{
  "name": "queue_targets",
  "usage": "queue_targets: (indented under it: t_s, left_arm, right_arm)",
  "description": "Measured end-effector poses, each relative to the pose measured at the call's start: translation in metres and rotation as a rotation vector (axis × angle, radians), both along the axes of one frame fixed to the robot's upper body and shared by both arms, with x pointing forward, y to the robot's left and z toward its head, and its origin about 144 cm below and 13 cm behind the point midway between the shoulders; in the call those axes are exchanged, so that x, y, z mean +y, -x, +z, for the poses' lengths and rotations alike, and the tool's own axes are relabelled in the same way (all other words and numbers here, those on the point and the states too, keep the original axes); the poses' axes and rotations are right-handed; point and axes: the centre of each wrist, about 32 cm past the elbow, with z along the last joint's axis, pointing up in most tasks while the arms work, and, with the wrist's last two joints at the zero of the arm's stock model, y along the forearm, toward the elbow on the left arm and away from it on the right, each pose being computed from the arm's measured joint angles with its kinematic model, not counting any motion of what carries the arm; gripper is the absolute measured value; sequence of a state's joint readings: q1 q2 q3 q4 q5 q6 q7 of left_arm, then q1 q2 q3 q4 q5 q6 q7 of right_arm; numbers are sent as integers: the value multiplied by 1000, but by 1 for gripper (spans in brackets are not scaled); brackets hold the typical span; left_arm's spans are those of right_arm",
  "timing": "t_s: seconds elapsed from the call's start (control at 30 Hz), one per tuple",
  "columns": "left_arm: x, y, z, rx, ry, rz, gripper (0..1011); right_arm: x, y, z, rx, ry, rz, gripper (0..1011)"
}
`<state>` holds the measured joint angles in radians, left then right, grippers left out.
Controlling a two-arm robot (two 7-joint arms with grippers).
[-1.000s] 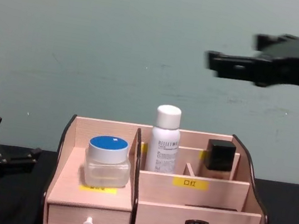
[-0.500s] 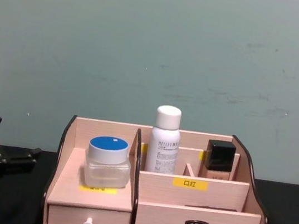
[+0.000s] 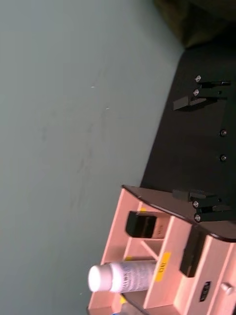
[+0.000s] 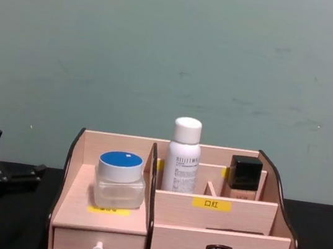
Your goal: Pick up the facial cleanser and watermelon frost from the table and place them into the tiered storage box.
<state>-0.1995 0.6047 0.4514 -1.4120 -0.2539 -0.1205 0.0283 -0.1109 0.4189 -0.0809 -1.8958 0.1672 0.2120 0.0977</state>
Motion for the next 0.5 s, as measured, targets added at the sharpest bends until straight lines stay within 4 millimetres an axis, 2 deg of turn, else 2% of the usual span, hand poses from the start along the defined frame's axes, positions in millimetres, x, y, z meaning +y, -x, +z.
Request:
queue_targets:
  t_s: [0.27, 0.5]
  left_arm:
    - [0, 0, 0, 0, 0, 0, 1010]
    - [0, 0, 0, 0, 0, 0, 1010]
  right_arm:
    - [-3, 3, -20, 52, -14, -18, 1002]
    - [-3, 3, -21, 55, -14, -18, 1002]
